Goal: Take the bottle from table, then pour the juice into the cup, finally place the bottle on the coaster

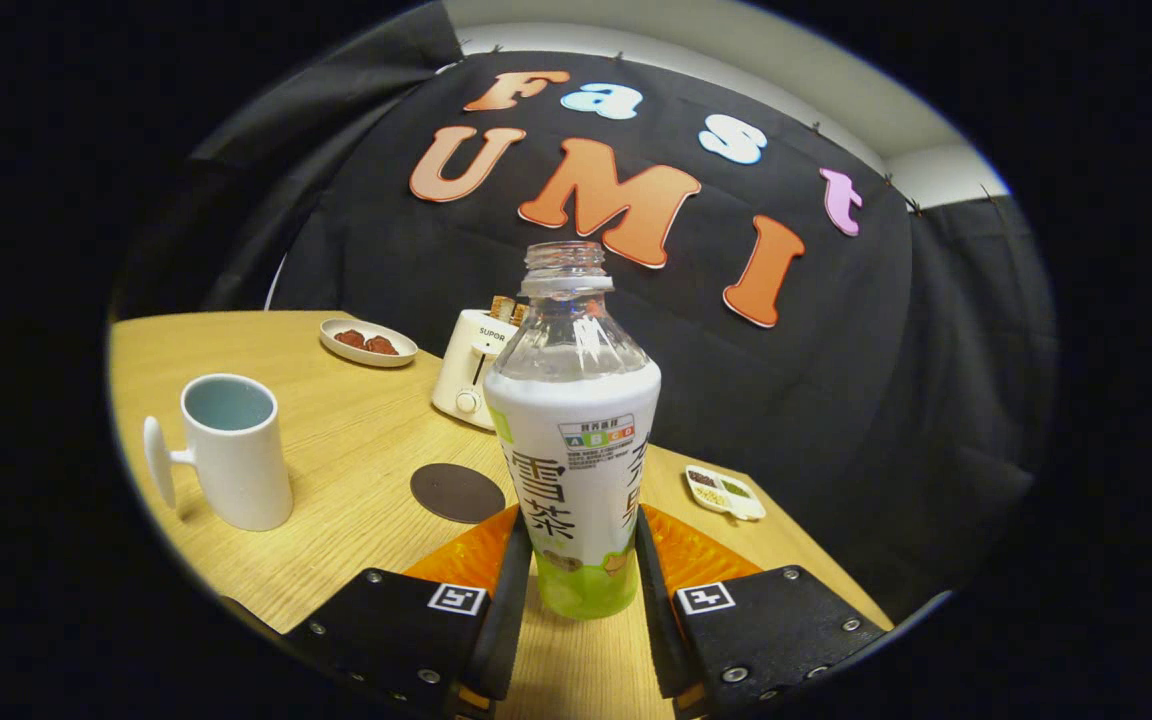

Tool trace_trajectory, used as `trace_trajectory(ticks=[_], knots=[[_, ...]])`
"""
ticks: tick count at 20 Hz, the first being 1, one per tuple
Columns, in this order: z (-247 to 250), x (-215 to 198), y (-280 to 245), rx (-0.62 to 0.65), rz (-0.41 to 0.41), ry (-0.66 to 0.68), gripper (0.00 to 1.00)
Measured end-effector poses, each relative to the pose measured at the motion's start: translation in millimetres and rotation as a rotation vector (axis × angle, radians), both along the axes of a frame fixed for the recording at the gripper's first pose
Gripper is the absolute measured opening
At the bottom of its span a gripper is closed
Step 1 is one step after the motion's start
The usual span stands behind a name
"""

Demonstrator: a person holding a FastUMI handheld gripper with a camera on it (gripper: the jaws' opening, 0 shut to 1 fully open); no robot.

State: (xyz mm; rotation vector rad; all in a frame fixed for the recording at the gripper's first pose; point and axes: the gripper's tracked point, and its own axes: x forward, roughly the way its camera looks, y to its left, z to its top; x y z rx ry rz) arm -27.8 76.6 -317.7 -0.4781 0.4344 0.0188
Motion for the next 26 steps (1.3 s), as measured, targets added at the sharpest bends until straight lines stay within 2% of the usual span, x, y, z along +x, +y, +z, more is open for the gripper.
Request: trace_trajectory(ticks=[13, 26], knots=[[14, 14, 32, -0.398, 0.180, -0.109, 0.55], [12, 25, 53, -0.705, 0.325, -0.183, 0.55]])
